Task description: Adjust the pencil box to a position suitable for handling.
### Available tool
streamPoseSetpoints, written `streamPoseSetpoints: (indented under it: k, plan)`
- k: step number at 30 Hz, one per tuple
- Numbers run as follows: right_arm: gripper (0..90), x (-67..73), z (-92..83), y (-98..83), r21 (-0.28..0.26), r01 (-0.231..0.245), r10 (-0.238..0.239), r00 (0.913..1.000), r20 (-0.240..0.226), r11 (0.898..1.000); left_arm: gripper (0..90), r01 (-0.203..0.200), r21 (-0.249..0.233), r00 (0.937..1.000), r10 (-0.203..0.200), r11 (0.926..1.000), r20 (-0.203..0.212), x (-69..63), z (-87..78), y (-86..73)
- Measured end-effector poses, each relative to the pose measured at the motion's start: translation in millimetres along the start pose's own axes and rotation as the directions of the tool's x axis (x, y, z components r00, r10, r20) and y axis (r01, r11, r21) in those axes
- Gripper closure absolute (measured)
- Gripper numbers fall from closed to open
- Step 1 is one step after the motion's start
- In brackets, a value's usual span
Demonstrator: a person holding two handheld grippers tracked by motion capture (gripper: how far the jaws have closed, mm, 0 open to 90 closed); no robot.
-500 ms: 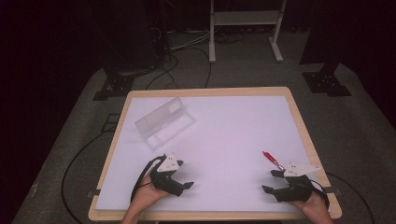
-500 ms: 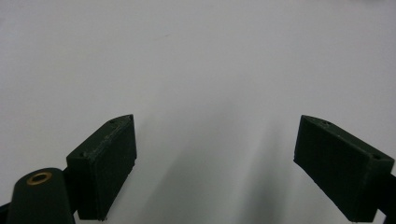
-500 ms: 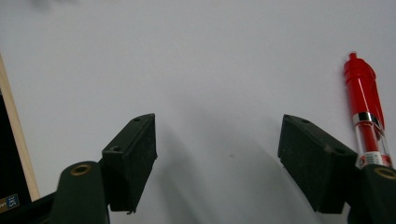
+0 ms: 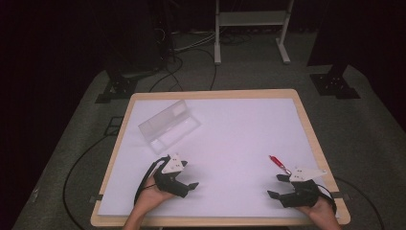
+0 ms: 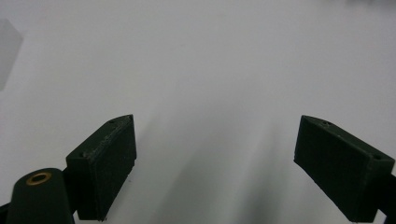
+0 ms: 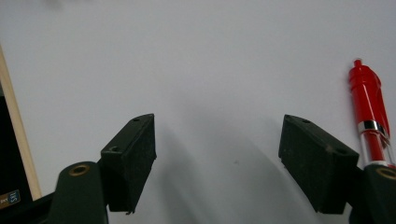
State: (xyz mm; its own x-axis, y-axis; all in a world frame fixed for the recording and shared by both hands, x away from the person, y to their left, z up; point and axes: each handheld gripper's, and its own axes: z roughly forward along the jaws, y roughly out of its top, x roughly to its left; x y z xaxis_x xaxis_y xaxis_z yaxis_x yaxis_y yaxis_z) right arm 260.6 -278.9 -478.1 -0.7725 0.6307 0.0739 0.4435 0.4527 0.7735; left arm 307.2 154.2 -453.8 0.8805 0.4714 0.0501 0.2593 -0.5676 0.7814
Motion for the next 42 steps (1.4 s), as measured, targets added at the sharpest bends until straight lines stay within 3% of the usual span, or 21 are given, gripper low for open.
streamPoseSetpoints:
  k: [3,6,7,11,14,20,27,34,42]
  plan:
    - [26.3,0.2,1.1,0.6,0.003,0.003,-0.003,1.0,-0.002,1.0,12.1,0.005,-0.004,0.9999,-0.005,1.0,-0.01,1.2,-0.1,2.6]
    - [26.3,1.3,1.9,2.0,0.005,0.014,-0.014,0.9999,-0.003,1.0,12.1,-0.021,0.02,0.9995,0.021,0.9996,-0.021,6.0,-0.8,7.1]
    - [26.3,1.5,2.0,2.2,0.005,0.014,-0.014,0.9999,-0.003,1.0,12.2,-0.01,0.002,0.9996,0.01,0.9999,-0.027,7.6,-0.8,8.1]
    - [26.3,2.3,1.1,4.4,-0.002,0.011,-0.011,0.9999,0.002,1.0,12.2,-0.015,0.02,0.9989,0.015,0.9997,-0.044,16.0,-1.2,11.9]
    - [26.3,2.2,1.3,4.8,-0.001,0.011,-0.011,0.9999,0.001,1.0,12.3,-0.001,0.002,0.9984,0.001,1.0,-0.056,23.6,-2.5,13.7]
    - [26.3,3.1,1.5,6.0,-0.002,0.017,-0.017,0.9998,-0.001,1.0,12.5,0.003,0.042,0.9974,0.0,0.9991,-0.072,46.1,-5.9,19.6]
    - [26.3,4.7,1.5,7.4,-0.009,0.02,-0.02,0.9997,-0.012,1.0,12.9,0.006,0.056,0.9949,0.0,0.9984,-0.101,63.4,-9.2,25.0]
    - [26.4,4.8,0.9,7.7,-0.013,0.027,-0.028,0.9996,-0.012,1.0,13.3,0.031,0.073,0.9934,-0.023,0.9969,-0.112,81.1,-3.8,27.4]
    - [26.3,3.5,-0.5,7.5,-0.016,0.028,-0.028,0.9995,-0.014,0.999,14.7,0.095,0.058,0.9893,-0.087,0.9939,-0.116,98.2,0.4,18.4]
